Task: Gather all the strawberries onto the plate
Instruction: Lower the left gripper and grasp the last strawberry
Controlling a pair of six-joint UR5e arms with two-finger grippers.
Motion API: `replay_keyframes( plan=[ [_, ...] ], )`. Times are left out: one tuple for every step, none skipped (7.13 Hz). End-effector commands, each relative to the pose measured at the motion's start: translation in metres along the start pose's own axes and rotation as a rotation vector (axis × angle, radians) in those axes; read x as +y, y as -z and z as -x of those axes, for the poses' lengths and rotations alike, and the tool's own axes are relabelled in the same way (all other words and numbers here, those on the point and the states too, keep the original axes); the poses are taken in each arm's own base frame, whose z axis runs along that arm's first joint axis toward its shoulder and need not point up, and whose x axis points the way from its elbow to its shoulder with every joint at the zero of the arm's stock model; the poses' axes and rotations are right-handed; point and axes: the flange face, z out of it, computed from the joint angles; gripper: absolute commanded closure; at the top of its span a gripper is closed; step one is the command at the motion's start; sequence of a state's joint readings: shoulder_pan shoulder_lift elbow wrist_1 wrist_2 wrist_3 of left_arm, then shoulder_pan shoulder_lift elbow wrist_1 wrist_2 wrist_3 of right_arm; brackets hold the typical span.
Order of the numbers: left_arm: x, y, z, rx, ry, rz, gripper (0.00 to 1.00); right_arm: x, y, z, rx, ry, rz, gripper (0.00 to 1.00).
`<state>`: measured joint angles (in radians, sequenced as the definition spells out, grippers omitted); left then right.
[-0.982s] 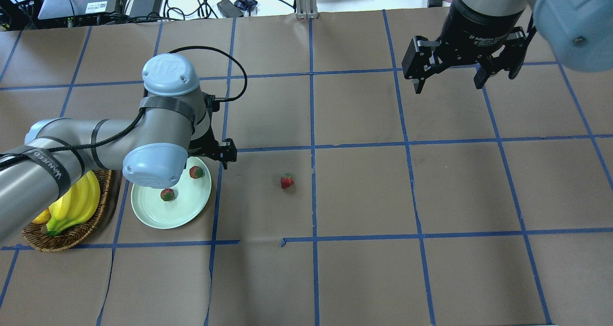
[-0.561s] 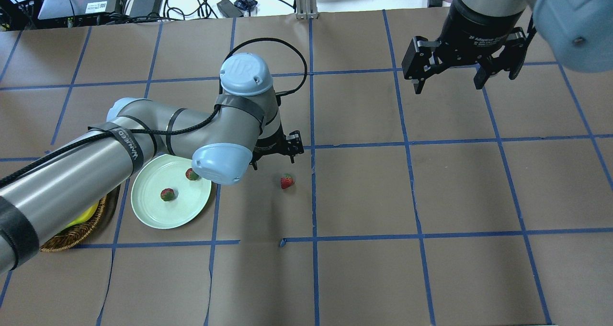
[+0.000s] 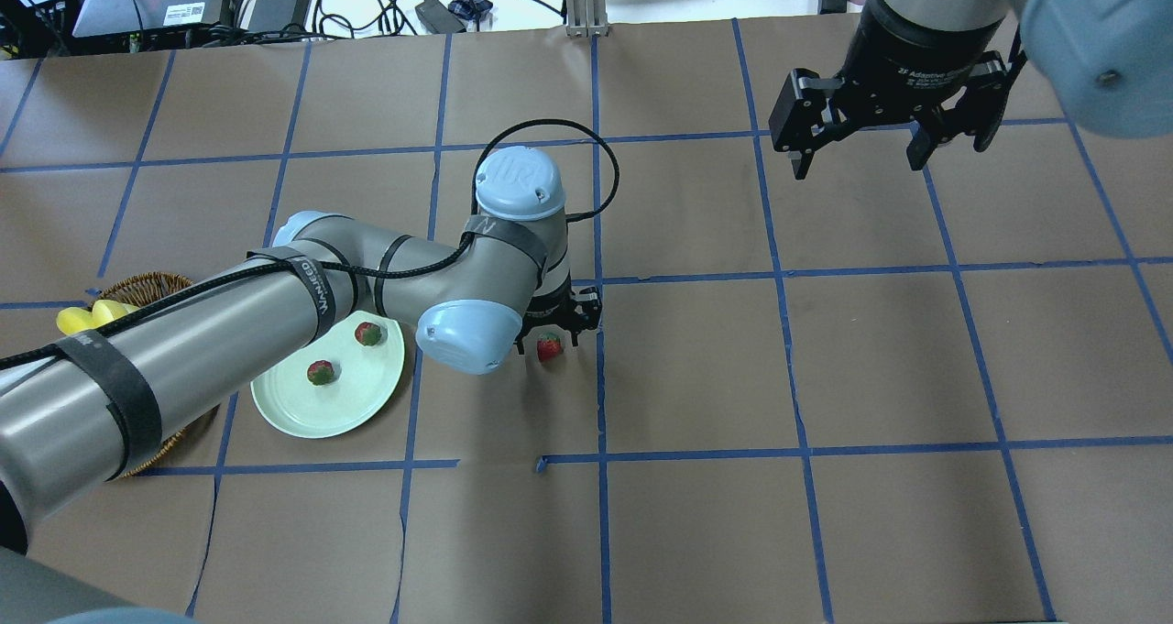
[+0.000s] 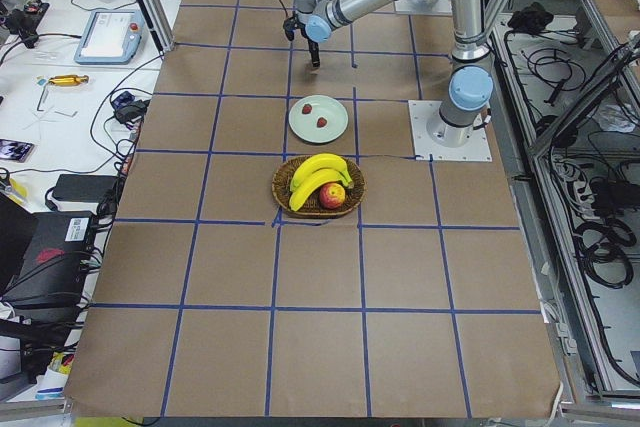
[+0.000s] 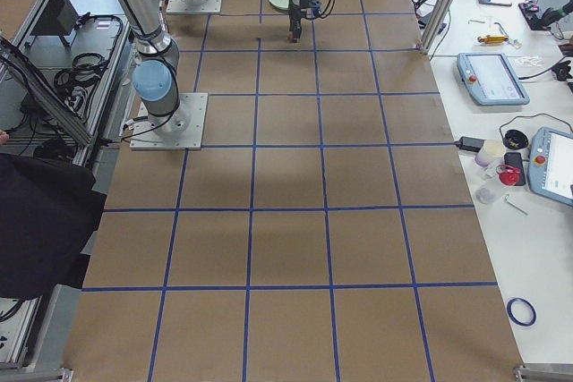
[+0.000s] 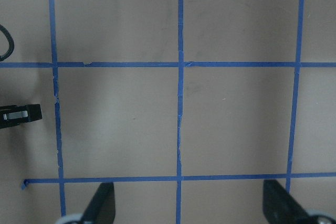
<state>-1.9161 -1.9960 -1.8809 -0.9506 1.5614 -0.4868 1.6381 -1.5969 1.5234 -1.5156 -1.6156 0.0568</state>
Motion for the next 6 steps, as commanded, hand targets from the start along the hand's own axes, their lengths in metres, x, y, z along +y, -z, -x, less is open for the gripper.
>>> replay_keyframes(
  plan=[
    [0.003,-0.006,0.0,-0.007,-0.003,0.008,0.53,0.0,0.0,-0.001,0.001,-0.001,0.0,0.0],
    [0.004,-0.008,0.001,-0.009,-0.003,0.013,0.63,0.0,0.001,-0.001,0.001,-0.001,-0.002,0.0],
    [0.005,-0.003,0.001,-0.005,-0.012,0.006,0.78,0.0,0.001,-0.001,0.001,-0.001,-0.002,0.0],
    [0.005,0.018,0.002,0.012,-0.057,-0.031,0.81,0.0,0.001,-0.001,0.001,-0.001,-0.002,0.0],
    [0.005,0.037,0.012,-0.014,-0.082,-0.064,0.8,0.0,0.001,-0.001,0.001,-0.001,-0.002,0.0],
    [0.007,0.052,0.031,-0.04,-0.109,-0.041,0.81,0.0,0.001,-0.001,0.0,-0.001,-0.002,0.0]
  ],
)
